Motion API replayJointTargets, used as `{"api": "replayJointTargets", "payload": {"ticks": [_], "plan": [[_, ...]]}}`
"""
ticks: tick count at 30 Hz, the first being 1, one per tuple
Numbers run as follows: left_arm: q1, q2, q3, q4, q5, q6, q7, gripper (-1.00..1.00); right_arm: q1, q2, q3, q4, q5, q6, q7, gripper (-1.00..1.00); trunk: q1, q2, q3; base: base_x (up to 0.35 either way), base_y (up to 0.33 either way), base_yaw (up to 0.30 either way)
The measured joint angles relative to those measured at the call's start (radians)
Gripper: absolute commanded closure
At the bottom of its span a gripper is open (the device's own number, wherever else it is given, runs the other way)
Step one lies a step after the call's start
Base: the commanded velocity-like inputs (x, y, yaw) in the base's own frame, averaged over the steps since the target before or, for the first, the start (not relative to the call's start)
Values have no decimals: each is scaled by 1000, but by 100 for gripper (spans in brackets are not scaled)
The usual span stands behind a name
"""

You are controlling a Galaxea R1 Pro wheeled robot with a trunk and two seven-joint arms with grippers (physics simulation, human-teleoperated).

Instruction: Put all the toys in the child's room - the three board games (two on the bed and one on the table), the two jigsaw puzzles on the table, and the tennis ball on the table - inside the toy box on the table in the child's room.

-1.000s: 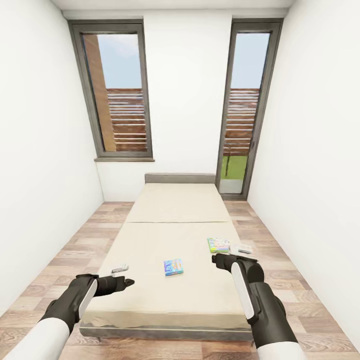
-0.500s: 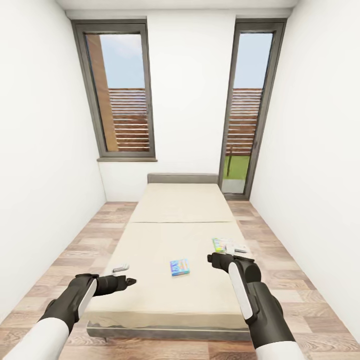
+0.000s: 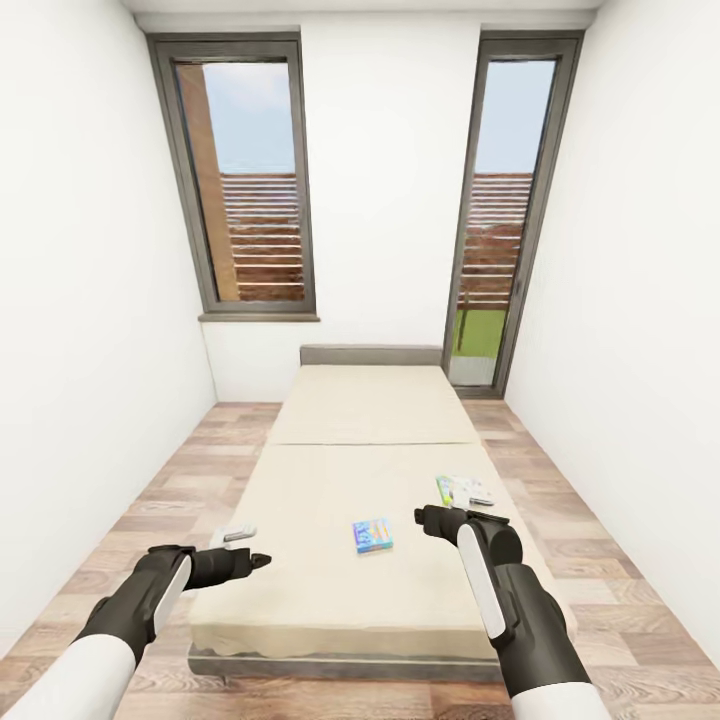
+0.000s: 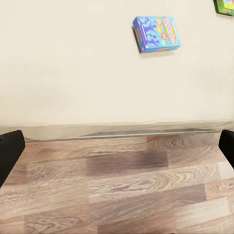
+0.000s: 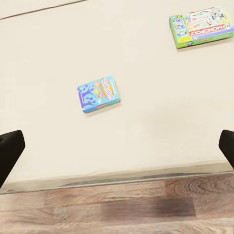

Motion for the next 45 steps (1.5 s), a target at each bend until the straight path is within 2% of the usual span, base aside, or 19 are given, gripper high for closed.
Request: {"api": "replayJointTargets", "payload": {"ticks": [21,26,34,45], "plan": [[0,-1,0,-11,1,6,0,-100,0,0,9,-8,1,11,0,-100,-81,147,60,1,1,0],[0,-1,1,-13,1,33,0,-100,0,0,24,-25,1,40,-2,-100,-100,182,76,0,0,0],[-27,-9,0,-37,0,87,2,-100,1,0,23,-32,0,49,1,-100,-131,239,101,0,0,0],[-33,-9,0,-60,1,88,-3,-100,2,0,30,-32,-1,46,1,-100,-131,239,101,0,0,0]]}}
